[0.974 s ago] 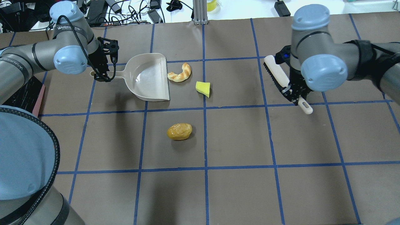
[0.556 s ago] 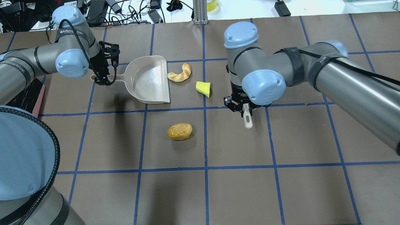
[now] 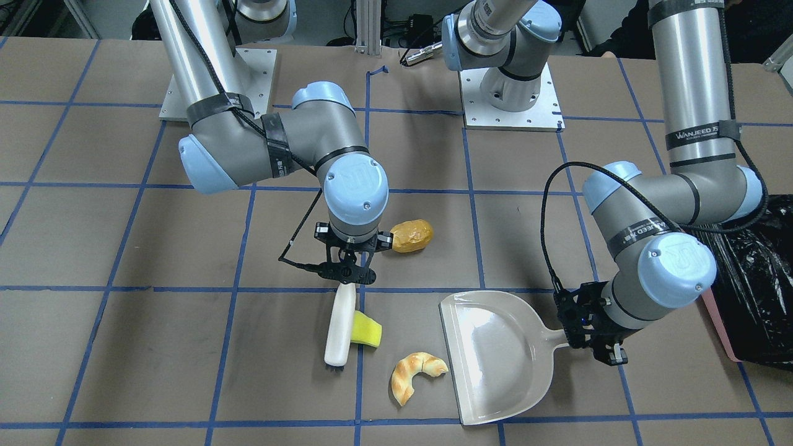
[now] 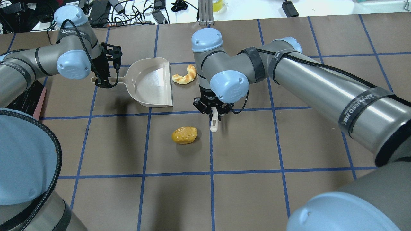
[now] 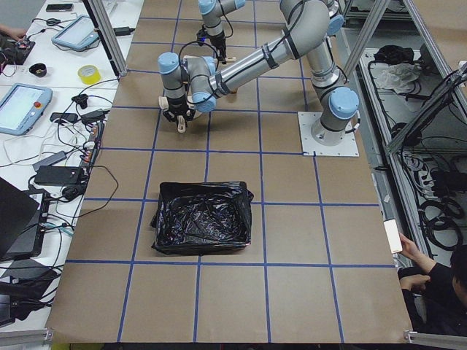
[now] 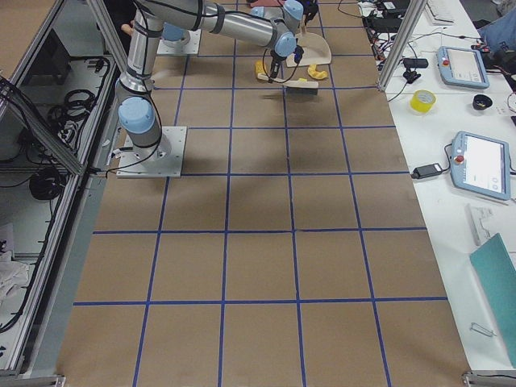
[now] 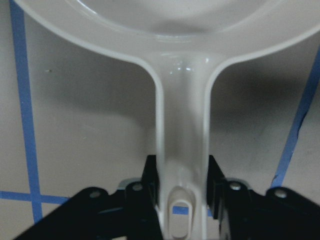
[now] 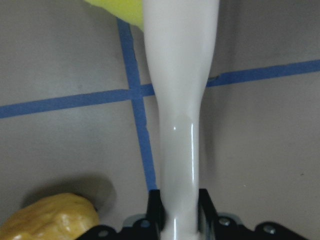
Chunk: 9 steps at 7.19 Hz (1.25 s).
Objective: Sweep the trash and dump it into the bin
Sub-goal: 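Carry the brush with the right gripper toward the crust and sponge, then sweep the crust and sponge into the dustpan with the right gripper's brush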
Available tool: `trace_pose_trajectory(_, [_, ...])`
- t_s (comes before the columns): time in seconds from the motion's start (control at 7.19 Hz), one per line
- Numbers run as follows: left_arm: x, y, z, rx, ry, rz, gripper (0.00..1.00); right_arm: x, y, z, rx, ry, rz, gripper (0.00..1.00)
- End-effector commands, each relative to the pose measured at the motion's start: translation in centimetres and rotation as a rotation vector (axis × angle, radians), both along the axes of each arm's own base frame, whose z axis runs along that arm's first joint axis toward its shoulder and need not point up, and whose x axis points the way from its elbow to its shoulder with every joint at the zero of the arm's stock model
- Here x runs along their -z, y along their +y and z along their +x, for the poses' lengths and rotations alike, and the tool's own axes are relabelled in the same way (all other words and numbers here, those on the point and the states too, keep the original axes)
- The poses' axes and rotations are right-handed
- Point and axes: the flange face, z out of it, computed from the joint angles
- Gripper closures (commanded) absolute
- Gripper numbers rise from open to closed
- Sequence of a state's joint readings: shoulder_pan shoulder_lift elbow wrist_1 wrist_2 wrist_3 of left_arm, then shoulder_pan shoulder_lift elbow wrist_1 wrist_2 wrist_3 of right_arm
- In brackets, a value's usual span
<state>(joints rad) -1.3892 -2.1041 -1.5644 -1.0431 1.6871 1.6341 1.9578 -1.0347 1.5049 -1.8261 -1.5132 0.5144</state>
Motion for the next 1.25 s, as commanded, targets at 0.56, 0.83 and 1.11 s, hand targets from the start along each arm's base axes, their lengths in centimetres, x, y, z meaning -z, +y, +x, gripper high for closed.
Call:
trace_pose_trajectory(0.56, [0.0, 0.1, -0.4, 0.005, -0.028, 0.019, 0.97, -0.9, -4.7, 16.6, -0.054, -0.285, 0.007, 0.98])
trace_pose_trajectory(0.83, [-0.9, 0.2, -0.4, 0.014, -0.032, 0.007, 0.97, -1.3, -2.7, 18.6, -0.093, -0.284, 0.019, 0.97])
trace_pose_trajectory(1.11, [-0.8, 0.8, -0.1, 0.01, -0.03, 0.018, 0.97, -6.4, -0.7, 16.5, -0.137, -0.181, 0.036, 0.97])
